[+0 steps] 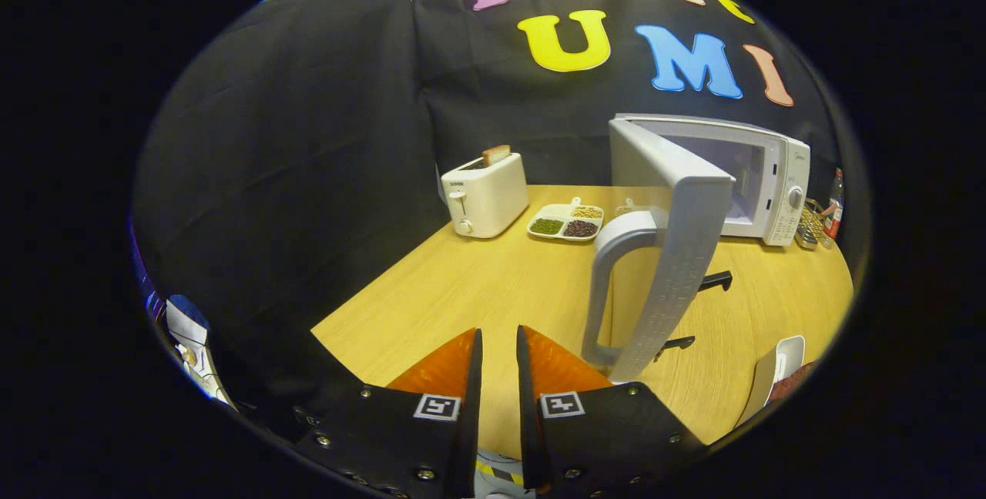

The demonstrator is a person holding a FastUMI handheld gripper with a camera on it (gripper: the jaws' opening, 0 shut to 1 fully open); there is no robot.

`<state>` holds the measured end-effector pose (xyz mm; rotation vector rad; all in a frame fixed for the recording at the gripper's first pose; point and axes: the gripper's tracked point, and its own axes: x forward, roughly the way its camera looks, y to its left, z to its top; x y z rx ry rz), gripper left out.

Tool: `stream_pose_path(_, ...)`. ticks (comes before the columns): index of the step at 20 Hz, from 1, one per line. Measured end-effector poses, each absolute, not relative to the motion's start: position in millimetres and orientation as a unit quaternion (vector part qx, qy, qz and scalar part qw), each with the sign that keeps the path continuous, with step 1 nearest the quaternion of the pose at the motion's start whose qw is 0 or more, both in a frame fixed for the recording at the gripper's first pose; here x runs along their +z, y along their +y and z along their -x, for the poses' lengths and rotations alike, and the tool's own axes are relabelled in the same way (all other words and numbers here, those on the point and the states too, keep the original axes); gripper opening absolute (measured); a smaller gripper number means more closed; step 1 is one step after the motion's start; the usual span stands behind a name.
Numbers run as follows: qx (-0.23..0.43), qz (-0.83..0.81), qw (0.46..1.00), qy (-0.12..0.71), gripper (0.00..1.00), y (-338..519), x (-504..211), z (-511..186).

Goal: Open the microwave, put the food inside, and close the microwave door.

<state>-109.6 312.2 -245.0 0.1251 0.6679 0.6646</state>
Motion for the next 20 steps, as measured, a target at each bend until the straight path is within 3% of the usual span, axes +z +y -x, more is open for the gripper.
stream_pose_path(1, 0.327, -0.067, 0.888, 0.315, 0.24, 308, -235, 114)
stream_pose_path(3, 0.335, -0.081, 0.888, 0.304, 0.51, 297, -216, 117)
stream_pose_path(5, 0.341, -0.091, 0.891, 0.286, 1.00, 284, -192, 117)
stream_pose_path(12, 0.286, -0.113, 0.920, 0.243, 1.00, 196, -157, 84)
stream_pose_path(20, 0.170, -0.106, 0.935, 0.292, 1.00, 64, -198, 58)
